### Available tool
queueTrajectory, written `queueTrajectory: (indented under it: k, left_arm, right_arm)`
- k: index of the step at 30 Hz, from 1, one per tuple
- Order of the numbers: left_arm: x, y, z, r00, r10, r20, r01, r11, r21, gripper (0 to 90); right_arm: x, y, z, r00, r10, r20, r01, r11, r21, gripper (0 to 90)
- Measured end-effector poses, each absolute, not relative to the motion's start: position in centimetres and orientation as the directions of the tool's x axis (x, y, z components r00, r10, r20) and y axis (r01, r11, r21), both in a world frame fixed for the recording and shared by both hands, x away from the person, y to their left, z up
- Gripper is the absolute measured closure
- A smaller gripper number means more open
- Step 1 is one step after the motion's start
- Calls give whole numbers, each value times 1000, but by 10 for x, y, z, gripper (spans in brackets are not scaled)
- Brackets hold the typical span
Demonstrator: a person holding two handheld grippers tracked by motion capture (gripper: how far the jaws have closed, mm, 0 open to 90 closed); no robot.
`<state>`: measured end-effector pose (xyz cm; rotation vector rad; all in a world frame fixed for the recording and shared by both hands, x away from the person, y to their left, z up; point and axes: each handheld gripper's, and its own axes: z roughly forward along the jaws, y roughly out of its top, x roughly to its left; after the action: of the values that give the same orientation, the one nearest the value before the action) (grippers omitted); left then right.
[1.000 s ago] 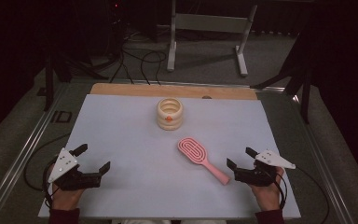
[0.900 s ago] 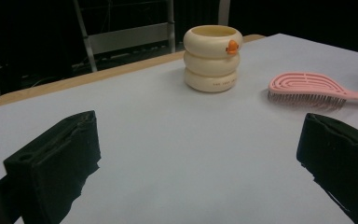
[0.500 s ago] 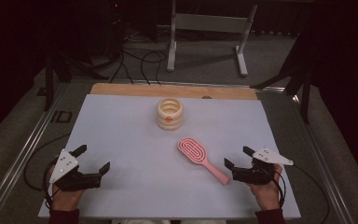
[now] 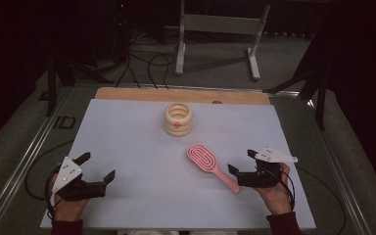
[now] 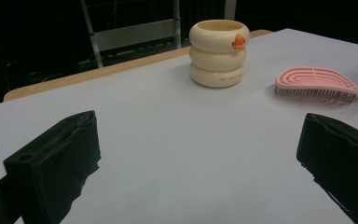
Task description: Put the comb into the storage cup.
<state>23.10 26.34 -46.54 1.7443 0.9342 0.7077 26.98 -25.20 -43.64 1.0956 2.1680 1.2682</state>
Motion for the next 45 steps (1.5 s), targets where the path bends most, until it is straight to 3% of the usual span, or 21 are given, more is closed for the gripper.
queueTrajectory:
  k: [19, 45]
  left_arm:
    - [231, 265, -466, 529, 848, 42, 270, -215, 939, 0]
    - [232, 264, -467, 533, 845, 51, 281, -233, 931, 0]
  right_arm:
    - [298, -223, -430, -690, 723, 35, 483, 423, 767, 98]
    - [316, -199, -443, -735, 677, 34, 524, 535, 662, 96]
